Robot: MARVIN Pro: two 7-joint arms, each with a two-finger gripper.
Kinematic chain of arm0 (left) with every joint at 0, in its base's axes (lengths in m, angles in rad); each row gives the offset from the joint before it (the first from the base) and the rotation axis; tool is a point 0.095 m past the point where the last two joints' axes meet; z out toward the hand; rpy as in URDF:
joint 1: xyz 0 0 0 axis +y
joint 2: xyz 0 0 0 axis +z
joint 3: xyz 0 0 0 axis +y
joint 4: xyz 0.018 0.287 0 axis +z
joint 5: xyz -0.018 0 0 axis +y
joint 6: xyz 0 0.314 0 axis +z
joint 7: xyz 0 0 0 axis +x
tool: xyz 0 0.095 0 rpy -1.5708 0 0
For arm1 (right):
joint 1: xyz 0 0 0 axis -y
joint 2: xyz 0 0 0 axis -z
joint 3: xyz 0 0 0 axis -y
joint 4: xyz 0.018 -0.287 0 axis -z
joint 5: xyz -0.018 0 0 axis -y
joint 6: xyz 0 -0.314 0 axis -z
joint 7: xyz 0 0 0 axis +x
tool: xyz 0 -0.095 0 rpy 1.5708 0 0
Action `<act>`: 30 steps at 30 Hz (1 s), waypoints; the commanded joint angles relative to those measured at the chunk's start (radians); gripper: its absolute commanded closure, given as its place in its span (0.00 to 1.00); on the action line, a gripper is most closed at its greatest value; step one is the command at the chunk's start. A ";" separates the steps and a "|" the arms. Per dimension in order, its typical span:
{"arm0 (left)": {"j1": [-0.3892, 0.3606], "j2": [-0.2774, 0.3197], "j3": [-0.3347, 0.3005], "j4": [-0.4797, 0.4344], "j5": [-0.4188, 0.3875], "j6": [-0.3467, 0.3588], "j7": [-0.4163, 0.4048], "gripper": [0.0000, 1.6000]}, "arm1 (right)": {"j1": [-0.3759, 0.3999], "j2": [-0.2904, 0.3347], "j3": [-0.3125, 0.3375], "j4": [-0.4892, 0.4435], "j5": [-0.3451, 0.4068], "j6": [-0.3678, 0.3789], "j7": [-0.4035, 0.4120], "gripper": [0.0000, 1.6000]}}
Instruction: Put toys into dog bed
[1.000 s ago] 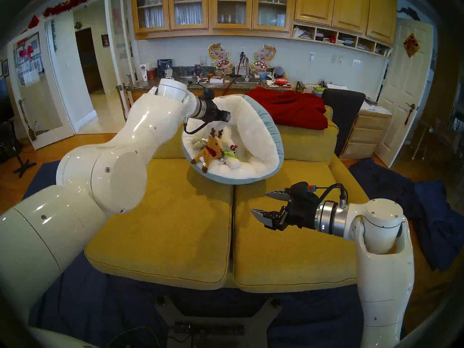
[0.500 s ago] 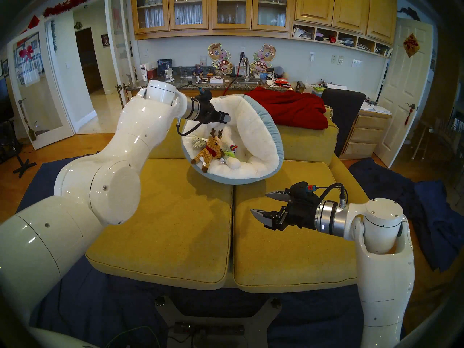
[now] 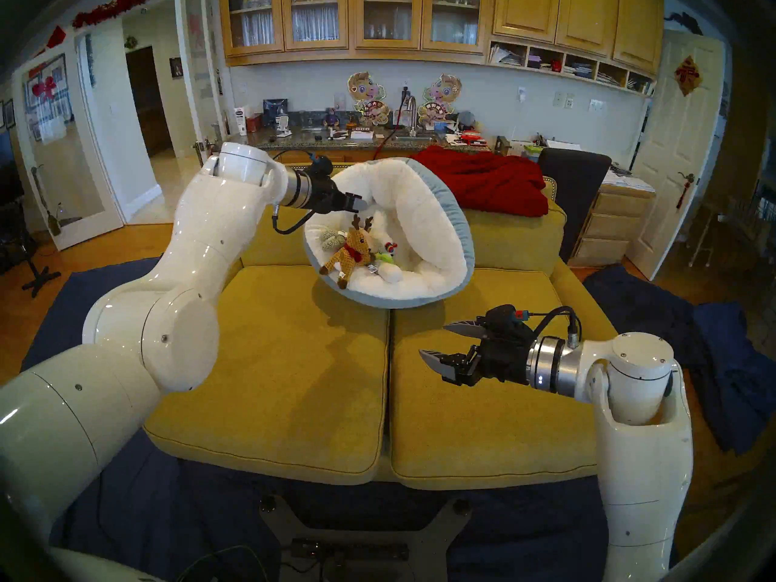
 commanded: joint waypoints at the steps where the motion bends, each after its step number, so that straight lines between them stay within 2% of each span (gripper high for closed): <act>1: 0.015 0.049 -0.015 -0.083 -0.006 0.011 -0.032 0.00 | 0.012 0.001 0.001 -0.015 0.003 -0.003 0.001 0.00; 10: 0.096 0.106 -0.035 -0.152 -0.007 0.049 -0.071 0.00 | 0.012 0.001 0.001 -0.011 0.003 -0.004 0.001 0.00; 25: 0.288 0.189 -0.081 -0.284 -0.021 0.096 -0.152 0.00 | 0.015 0.002 0.000 -0.009 0.004 -0.008 0.001 0.00; 30: 0.357 0.197 -0.088 -0.346 -0.033 0.096 -0.193 0.00 | 0.017 0.002 0.001 -0.013 0.005 -0.010 0.002 0.00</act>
